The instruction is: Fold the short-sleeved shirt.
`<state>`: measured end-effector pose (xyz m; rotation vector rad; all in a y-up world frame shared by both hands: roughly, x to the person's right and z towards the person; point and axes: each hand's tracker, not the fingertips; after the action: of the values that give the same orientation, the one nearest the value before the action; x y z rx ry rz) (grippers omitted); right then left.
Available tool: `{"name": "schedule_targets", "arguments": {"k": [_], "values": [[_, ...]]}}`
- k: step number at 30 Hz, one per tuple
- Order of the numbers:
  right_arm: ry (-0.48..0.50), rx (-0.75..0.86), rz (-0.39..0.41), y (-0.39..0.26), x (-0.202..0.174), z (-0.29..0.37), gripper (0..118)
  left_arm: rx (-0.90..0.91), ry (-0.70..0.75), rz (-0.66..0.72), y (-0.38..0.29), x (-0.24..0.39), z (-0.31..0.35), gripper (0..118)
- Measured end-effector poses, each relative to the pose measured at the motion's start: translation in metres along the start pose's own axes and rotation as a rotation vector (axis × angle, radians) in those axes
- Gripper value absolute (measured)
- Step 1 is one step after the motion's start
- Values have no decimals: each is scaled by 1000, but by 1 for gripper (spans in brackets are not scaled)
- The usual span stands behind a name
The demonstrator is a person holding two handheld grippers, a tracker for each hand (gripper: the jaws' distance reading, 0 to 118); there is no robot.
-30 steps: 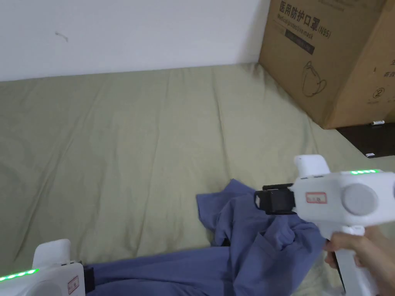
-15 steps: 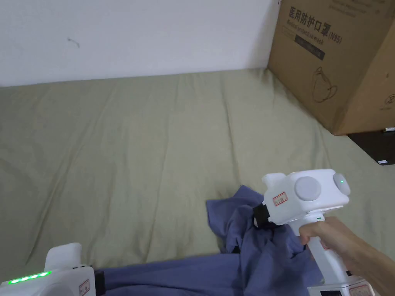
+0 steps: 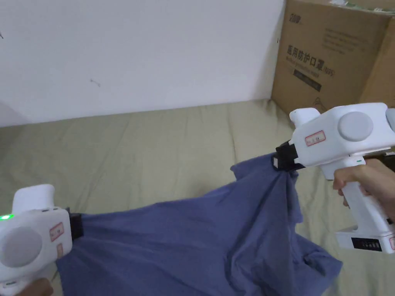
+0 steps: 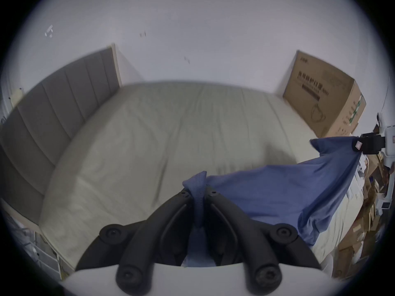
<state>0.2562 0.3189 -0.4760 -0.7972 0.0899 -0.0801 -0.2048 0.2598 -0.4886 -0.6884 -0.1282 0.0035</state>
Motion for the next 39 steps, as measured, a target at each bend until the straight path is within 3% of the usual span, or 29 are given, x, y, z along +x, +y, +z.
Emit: {"name": "schedule_targets", "arguments": {"k": [10,12,18,24,30,39], "values": [[-1,236,-104,99,10,96,3,225,88,-16,132,-15,67,7],[34,271,-155,120,14,106,3,264,107,-30,157,-15,73,7],[31,310,-172,177,12,117,3,317,145,-33,227,-11,76,7],[54,393,-249,225,4,135,3,376,188,-31,291,-7,75,7],[62,482,-273,269,-7,167,3,425,200,-32,344,-12,84,7],[17,535,-207,293,-27,175,3,450,219,-35,358,-15,62,7]]}}
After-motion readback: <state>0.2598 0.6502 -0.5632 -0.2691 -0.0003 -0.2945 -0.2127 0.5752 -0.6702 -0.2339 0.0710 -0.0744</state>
